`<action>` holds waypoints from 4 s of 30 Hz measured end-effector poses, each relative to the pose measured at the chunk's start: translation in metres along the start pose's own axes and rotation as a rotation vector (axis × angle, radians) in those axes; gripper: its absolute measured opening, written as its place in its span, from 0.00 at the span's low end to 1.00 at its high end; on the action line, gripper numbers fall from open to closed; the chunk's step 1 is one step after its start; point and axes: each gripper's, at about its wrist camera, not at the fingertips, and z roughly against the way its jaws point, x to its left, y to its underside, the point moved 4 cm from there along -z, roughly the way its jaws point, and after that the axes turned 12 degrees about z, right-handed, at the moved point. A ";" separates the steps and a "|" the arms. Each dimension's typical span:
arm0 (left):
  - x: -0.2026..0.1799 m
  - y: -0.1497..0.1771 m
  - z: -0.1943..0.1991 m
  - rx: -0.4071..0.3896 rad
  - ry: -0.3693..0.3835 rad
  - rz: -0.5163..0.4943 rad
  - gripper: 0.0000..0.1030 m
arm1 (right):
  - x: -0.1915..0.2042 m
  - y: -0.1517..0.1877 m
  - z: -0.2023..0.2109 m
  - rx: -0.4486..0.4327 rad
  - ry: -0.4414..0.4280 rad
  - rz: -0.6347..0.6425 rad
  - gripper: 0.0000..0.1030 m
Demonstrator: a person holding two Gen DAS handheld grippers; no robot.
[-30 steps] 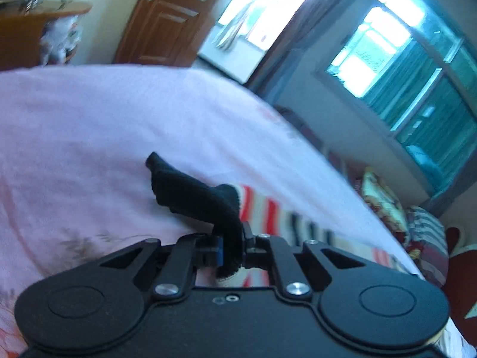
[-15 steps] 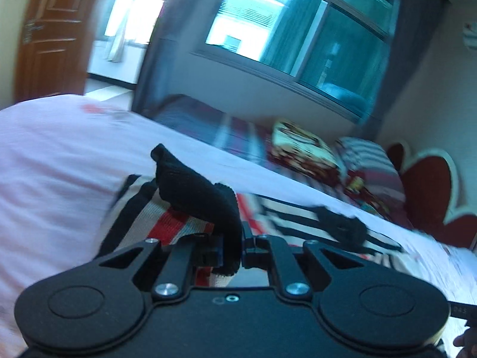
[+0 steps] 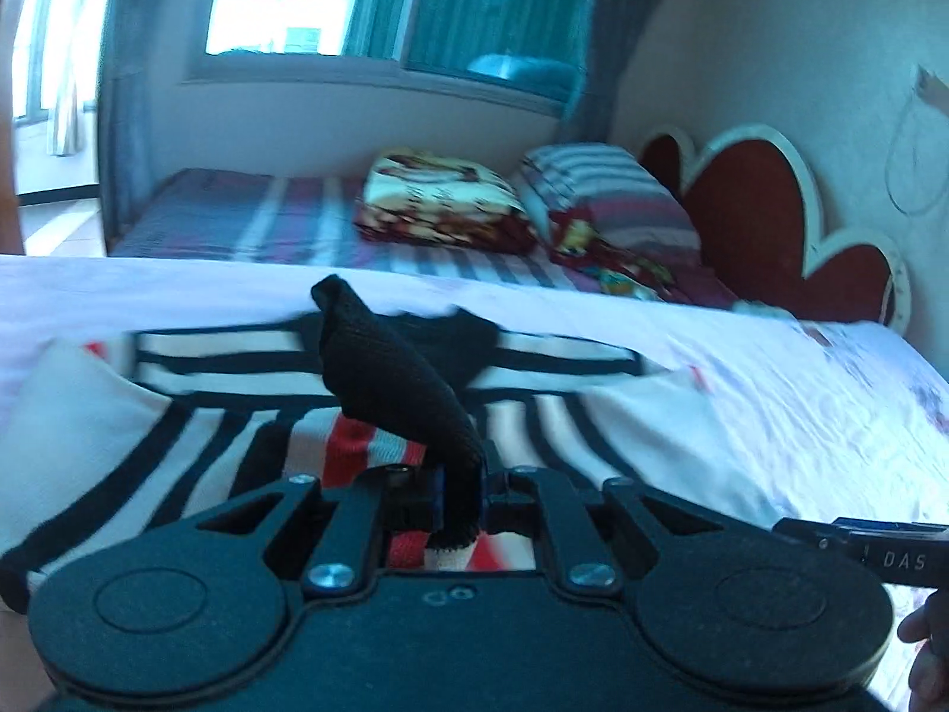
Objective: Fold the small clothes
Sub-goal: 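Carry the sleeve across the chest with the left gripper and release it, then grasp the sweater side edge with the right gripper and fold it toward the center, then grasp the sweater hem with the left gripper while the right gripper grasps it too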
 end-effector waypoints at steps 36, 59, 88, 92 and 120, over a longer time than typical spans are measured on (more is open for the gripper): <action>0.146 0.006 0.050 -0.044 -0.208 0.009 0.62 | 0.027 -0.029 -0.013 0.003 -0.190 -0.265 0.67; 0.140 -0.047 0.018 -0.023 -0.090 -0.094 0.65 | 0.063 -0.042 -0.028 -0.112 -0.064 0.016 0.04; 0.153 -0.018 -0.014 0.000 -0.155 -0.132 0.70 | 0.133 -0.048 -0.102 0.001 -0.221 0.101 0.03; 0.182 -0.019 0.003 -0.007 -0.217 -0.111 0.69 | 0.103 -0.046 -0.088 0.008 -0.172 0.057 0.04; 0.138 0.027 0.040 -0.021 -0.327 -0.146 0.71 | 0.063 -0.002 -0.040 0.008 -0.147 0.159 0.04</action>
